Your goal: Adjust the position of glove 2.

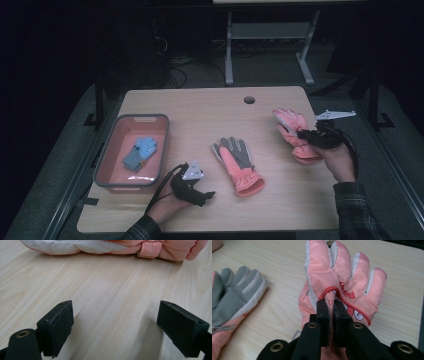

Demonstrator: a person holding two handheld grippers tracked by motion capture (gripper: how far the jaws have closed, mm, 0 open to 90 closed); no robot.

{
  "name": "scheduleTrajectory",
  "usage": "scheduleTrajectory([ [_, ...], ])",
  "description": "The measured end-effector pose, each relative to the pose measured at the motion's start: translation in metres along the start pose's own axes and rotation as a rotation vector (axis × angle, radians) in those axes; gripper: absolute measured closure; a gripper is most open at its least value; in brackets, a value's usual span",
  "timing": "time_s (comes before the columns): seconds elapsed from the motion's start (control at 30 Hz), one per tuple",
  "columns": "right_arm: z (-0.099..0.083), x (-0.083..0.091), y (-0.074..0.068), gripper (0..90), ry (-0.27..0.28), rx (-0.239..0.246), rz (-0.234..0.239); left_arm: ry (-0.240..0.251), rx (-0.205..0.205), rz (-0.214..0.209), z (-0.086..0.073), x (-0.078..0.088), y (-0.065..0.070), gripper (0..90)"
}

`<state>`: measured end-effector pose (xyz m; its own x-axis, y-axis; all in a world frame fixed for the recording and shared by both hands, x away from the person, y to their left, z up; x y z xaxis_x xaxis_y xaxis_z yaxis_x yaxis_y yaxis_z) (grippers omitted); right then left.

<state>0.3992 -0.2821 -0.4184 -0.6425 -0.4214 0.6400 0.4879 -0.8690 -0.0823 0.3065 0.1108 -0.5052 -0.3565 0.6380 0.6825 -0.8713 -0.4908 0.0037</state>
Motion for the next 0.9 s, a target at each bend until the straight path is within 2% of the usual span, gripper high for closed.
scheduleTrajectory([
  [0.5,0.019,0.007,-0.063,85.4,0.007,0.071,0.11,0.004,0.002,0.001,0.0,0.0,0.0,13.4],
  [0.7,0.023,0.003,-0.085,85.4,0.0,0.092,0.154,-0.003,-0.008,0.004,0.0,0.0,-0.001,13.4],
  [0.9,0.026,-0.001,-0.108,85.2,-0.01,0.123,0.194,-0.001,0.0,0.002,0.0,0.0,0.0,13.4],
])
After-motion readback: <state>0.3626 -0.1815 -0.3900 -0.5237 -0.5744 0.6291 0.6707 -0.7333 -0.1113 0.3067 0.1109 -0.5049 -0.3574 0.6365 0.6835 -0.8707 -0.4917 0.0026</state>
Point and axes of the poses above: each handheld gripper's, and its own axes: x roughly backward along the jaws, z roughly out of its top, y roughly to its right, the point moved 4 cm from there along -x, roughly forward along the jaws, and after that the axes turned 1 degree about y, right-handed, at the moved point
